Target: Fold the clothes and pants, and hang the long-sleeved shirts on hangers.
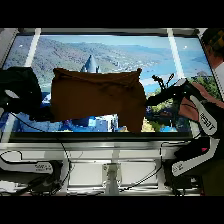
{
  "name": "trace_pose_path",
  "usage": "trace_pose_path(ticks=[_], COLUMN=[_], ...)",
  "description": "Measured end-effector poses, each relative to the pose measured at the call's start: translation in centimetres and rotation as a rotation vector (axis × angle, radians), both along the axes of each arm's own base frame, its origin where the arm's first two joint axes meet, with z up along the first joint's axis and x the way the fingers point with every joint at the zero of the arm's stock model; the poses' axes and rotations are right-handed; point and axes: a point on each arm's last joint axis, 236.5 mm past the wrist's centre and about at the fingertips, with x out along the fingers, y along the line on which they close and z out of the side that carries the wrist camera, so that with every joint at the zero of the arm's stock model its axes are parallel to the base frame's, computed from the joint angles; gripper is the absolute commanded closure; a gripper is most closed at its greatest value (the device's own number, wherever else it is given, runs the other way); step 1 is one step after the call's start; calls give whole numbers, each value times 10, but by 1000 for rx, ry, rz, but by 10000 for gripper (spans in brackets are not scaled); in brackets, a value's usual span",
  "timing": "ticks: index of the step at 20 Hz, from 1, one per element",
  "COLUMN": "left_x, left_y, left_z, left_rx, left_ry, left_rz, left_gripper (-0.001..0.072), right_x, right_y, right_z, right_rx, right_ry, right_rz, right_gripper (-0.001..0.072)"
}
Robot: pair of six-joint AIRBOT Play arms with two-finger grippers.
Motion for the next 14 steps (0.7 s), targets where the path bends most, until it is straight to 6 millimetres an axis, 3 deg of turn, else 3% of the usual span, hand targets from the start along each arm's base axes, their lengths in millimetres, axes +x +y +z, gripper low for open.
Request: trace_pose_path(ticks=[2,8,11,14], left_x=[-2,7,30,58], left_y=[-2,-18,-39,-51], left_z=[-4,3,35,86], left_rx=[-13,-93,-202,-282], left_ry=[6,-58,-164,-308], left_rz=[-11,-56,-50,-53], left_gripper=[686,687,687,687], right_x=[0,5,15,24], right_y=[0,4,8,8], right_z=[0,11,37,78], right_rx=[0,19,42,39], right_ry=[0,-23,-89,-199], right_rz=[0,-14,-32,-31], right_gripper=[695,697,697,697])
